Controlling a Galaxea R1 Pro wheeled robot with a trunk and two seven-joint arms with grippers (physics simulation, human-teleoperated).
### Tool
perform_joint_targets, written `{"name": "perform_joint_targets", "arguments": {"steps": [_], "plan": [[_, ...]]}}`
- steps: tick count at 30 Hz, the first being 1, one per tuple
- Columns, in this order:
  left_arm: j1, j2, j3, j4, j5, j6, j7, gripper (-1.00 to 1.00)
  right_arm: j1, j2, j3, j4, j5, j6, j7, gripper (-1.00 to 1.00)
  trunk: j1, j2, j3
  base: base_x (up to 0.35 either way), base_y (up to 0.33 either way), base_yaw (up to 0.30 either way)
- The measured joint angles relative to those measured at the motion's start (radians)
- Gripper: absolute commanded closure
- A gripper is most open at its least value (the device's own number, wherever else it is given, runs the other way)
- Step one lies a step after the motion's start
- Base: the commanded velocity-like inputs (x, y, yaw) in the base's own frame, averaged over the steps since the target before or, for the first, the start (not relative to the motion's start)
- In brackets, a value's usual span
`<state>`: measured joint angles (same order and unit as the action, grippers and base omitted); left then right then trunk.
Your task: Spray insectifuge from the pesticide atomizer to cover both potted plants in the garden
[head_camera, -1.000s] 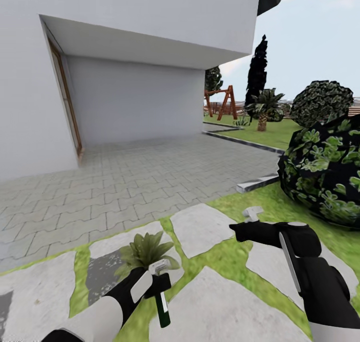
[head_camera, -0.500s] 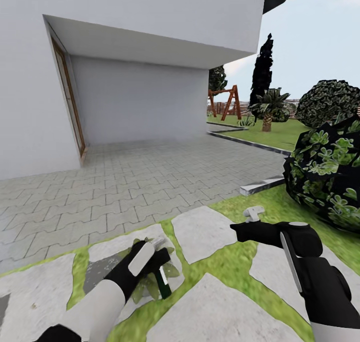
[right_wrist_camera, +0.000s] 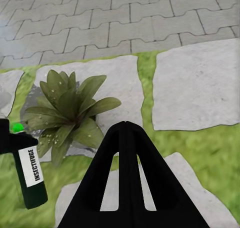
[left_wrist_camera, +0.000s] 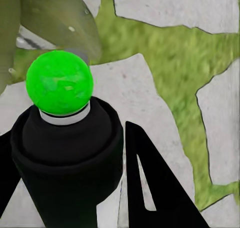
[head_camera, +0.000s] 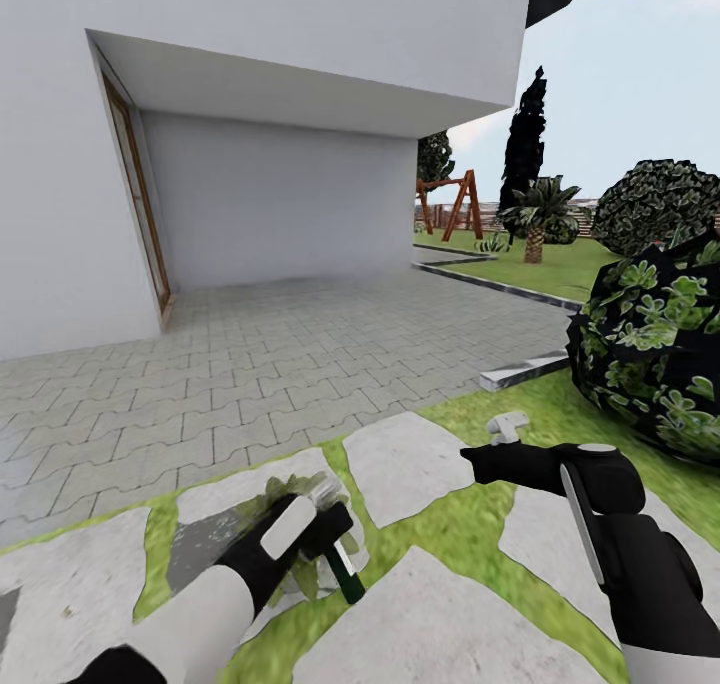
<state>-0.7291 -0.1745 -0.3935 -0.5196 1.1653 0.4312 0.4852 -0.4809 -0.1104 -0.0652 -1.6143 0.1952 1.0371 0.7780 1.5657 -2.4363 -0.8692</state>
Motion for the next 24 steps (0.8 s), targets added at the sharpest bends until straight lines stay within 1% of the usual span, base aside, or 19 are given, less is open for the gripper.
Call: {"name": "perform_joint_targets", "arguments": {"steps": [1,2,3,6,9,12,17,21,24], "plan": [[0.001,0.000,-0.036,0.020,0.001,-0.030,-0.039,1.00,0.000,-0.001,0.000,0.000,0.000,0.000,0.000,1.00,0.000,0.000,0.000,0.000,0.000,0.000],[0.001,0.000,-0.054,0.029,0.002,-0.046,-0.057,1.00,0.000,-0.001,0.000,0.000,0.000,0.000,0.000,1.00,0.000,0.000,0.000,0.000,0.000,0.000],[0.002,0.000,-0.086,0.042,0.003,-0.078,-0.086,1.00,0.000,-0.001,0.000,0.000,0.000,0.000,0.000,1.00,0.000,0.000,0.000,0.000,0.000,0.000],[0.013,0.000,-0.200,0.059,0.006,-0.165,-0.157,1.00,0.001,0.000,0.000,0.000,0.000,0.000,0.000,1.00,0.000,0.000,0.000,0.000,0.000,0.000],[0.033,0.000,-0.258,0.063,0.007,-0.214,-0.207,1.00,0.001,0.002,0.000,0.000,0.000,-0.001,-0.001,1.00,0.000,0.000,0.000,0.000,0.000,0.000],[0.063,0.000,-0.279,0.066,0.007,-0.231,-0.237,1.00,0.001,0.004,0.000,0.000,0.000,-0.001,-0.001,1.00,0.000,0.000,0.000,0.000,0.000,0.000],[0.113,0.000,-0.287,0.070,0.006,-0.238,-0.250,1.00,0.003,0.007,0.000,0.000,0.000,-0.001,-0.001,1.00,0.000,0.000,0.000,0.000,0.000,0.000],[0.127,0.000,-0.289,0.083,0.005,-0.234,-0.251,1.00,0.004,0.009,0.001,0.000,0.000,-0.003,-0.002,1.00,0.000,0.000,0.000,0.000,0.000,0.000],[0.131,0.000,-0.289,0.080,0.006,-0.250,-0.235,1.00,0.004,0.009,0.002,0.000,0.000,-0.003,-0.002,1.00,0.000,0.000,0.000,0.000,0.000,0.000]]}}
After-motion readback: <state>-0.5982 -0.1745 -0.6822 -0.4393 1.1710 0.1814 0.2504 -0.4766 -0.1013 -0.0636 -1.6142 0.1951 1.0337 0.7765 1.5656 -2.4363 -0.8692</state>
